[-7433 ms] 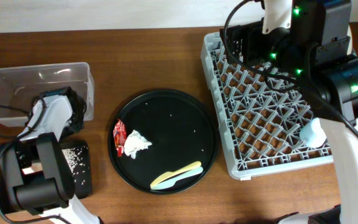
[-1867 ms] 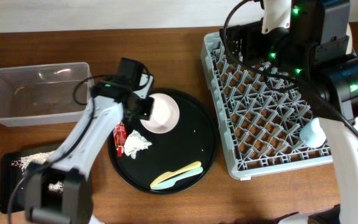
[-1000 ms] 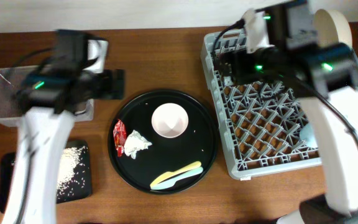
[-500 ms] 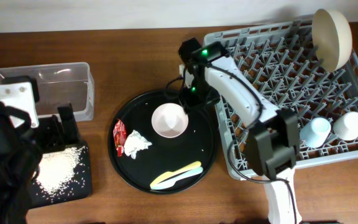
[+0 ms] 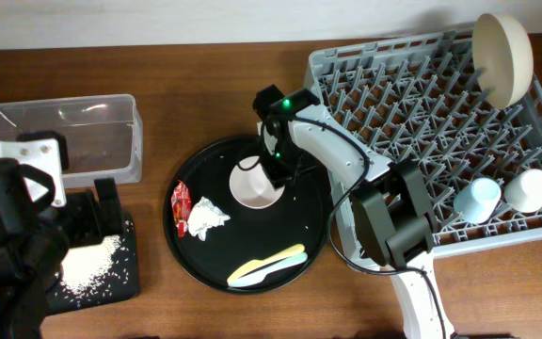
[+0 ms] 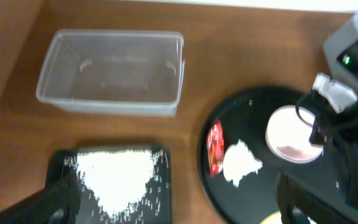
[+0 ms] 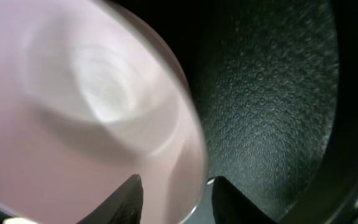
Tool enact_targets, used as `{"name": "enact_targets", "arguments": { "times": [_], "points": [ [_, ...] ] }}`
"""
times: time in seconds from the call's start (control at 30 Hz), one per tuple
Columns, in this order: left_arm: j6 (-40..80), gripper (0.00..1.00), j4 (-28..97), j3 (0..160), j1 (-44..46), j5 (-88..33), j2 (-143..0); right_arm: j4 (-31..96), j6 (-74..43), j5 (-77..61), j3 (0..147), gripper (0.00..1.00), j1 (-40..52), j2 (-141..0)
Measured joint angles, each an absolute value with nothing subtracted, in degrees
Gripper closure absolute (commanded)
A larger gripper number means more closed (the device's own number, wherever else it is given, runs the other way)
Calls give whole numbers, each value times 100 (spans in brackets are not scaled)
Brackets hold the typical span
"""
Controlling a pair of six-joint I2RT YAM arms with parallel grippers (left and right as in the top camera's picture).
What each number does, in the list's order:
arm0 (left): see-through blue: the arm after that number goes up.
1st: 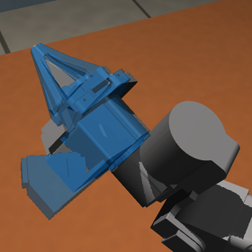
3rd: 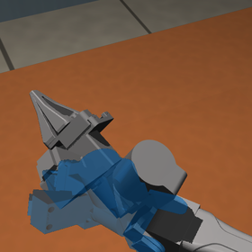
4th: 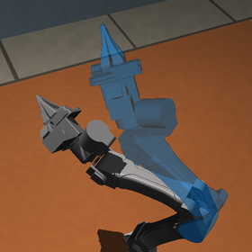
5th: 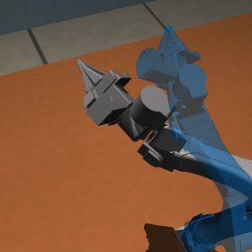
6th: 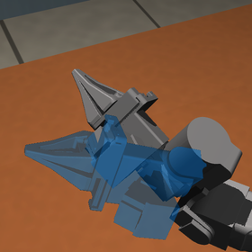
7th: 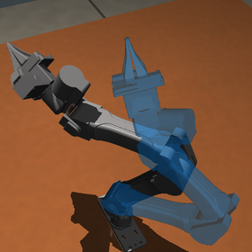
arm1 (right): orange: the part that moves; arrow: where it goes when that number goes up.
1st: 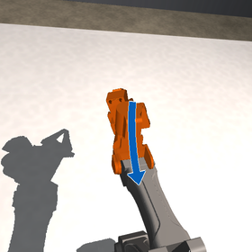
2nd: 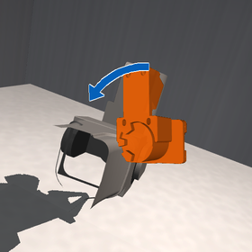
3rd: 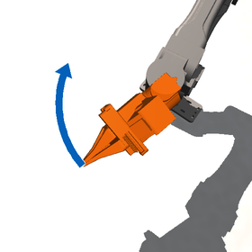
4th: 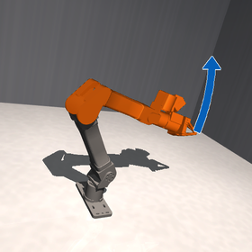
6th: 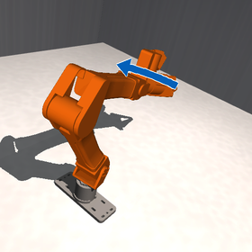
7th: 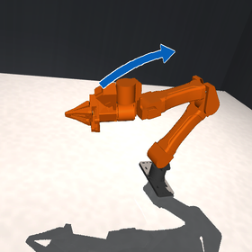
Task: Sort waste into correct bins and load items into the dishwasher rack
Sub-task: 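Grasp the pink bowl on the round tray with the right gripper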
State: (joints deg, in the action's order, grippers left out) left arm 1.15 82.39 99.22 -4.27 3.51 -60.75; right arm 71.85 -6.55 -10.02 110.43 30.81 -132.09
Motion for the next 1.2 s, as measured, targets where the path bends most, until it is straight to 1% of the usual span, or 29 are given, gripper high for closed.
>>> {"name": "enact_targets", "arguments": {
  "times": [0.1, 0.17, 0.37, 0.47, 0.63, 0.87, 1.0, 1.07, 1.1, 1.2],
  "points": [
    [115, 1, 8576, 9922, -427, 351, -6075, 7124, -722, -1000, 11013, 75, 3081, -13229],
    [115, 1, 8801, 9922, -427, 351, -6075, 7122, -740, -996, 11013, 82, 3081, -13229],
    [115, 1, 9198, 9922, -427, 351, -6075, 7144, -744, -545, 11024, 87, 3079, -13229],
    [115, 1, 9260, 9922, -427, 349, -6075, 7223, -751, -429, 11150, 96, 3079, -13229],
    [115, 1, 9260, 9922, -427, 351, -6075, 7478, -749, -231, 11513, 96, 3081, -13220],
    [115, 1, 9260, 9922, -427, 349, -6075, 7806, -582, 659, 12711, 96, 3081, -12947],
    [115, 1, 9260, 9922, -427, 349, -6075, 7817, -397, 1579, 13568, 96, 3144, -12521],
    [115, 1, 9260, 9922, -427, 351, -6075, 7782, -355, 2316, 13904, 96, 3214, -12324],
    [115, 1, 9260, 9922, -427, 349, -6075, 7758, -327, 2963, 14042, 96, 3249, -12199],
    [115, 1, 9260, 9922, -427, 349, -6075, 7760, -368, 3946, 14077, 96, 3168, -12151]
  ]
}}
